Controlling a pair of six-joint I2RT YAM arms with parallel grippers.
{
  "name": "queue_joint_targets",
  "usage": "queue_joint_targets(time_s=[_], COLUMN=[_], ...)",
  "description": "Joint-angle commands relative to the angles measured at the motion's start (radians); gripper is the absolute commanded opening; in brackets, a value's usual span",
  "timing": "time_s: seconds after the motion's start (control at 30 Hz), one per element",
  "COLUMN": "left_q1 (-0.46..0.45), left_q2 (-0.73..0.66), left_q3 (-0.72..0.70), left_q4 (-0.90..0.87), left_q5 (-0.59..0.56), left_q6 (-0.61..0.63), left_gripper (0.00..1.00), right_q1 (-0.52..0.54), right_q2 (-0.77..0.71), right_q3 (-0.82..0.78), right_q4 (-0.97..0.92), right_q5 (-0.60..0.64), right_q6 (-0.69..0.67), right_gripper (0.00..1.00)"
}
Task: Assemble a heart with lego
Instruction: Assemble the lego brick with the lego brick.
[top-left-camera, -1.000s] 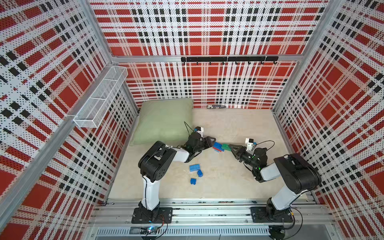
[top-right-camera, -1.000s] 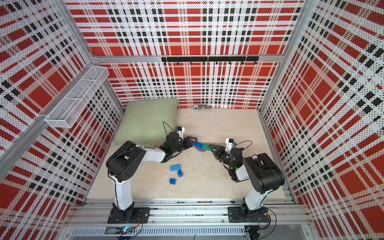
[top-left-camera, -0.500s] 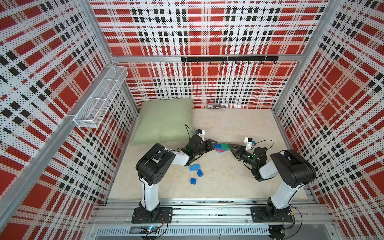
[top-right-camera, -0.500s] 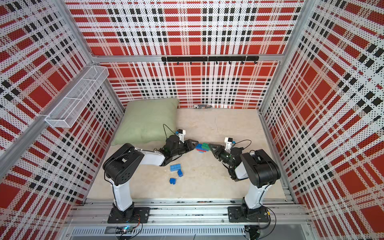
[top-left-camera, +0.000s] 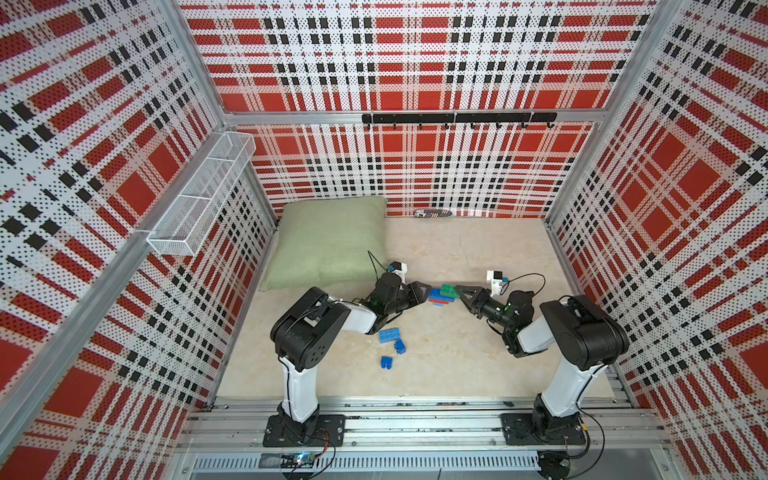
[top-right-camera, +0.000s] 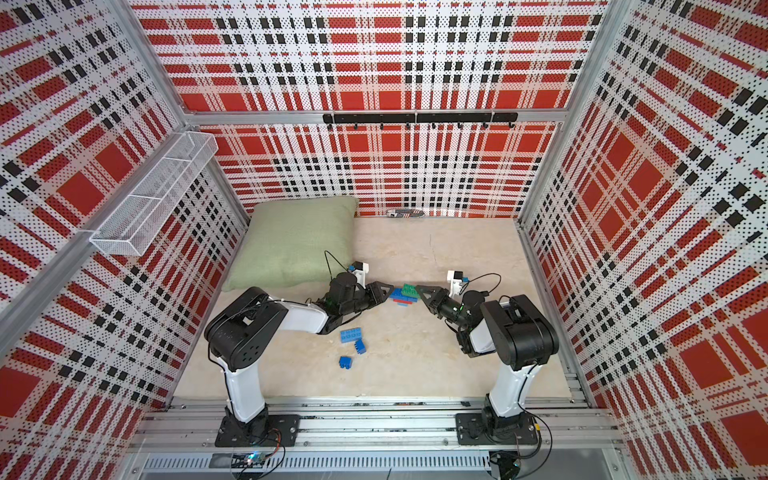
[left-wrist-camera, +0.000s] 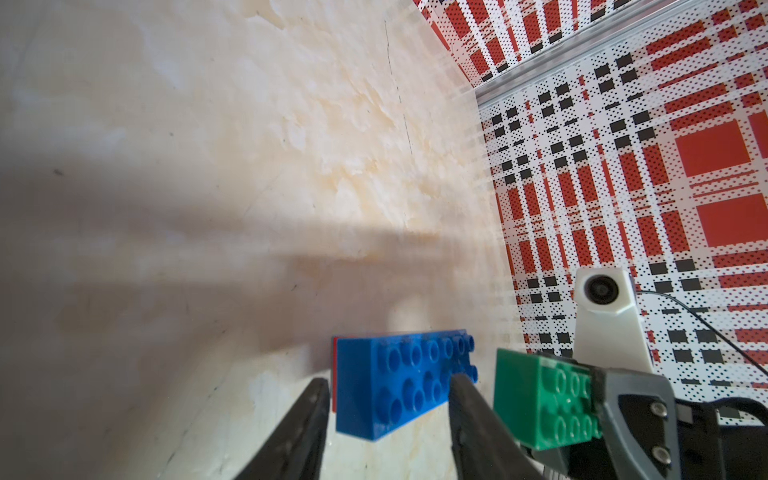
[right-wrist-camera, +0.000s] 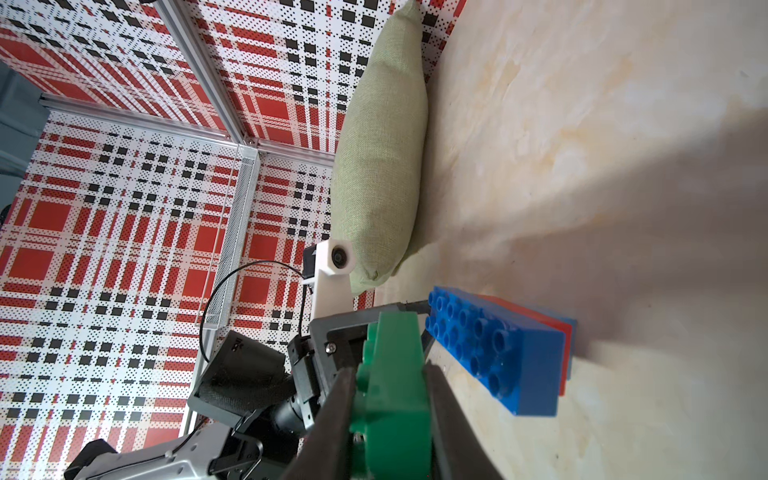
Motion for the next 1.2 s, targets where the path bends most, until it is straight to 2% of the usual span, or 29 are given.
queue_joint_targets(time_s=[0.0, 0.6, 1.17], left_q1=[0.006, 0.006, 0.009], left_q2=[-0.025, -0.018, -0.006], left_q3=[-0.008, -0.004, 0.013], left_q4=[-0.003, -0.02, -0.049], left_q5=[0.014, 0.002, -0.01], left_q6=[0.026, 0.031, 0.048], left_gripper=[0.51, 0.46, 0.43], right_q1=[-0.009, -0.033, -0.059], right_q2=[0.041, 0.152, 0.194], right_q3=[0.019, 0.045, 0.051], right_q4=[0.031, 0.156, 0.192], right_q5=[-0.047, -0.039, -0.118], right_q6=[-0.01, 0.059, 0.081], right_gripper=[0.16, 0.16, 0.15])
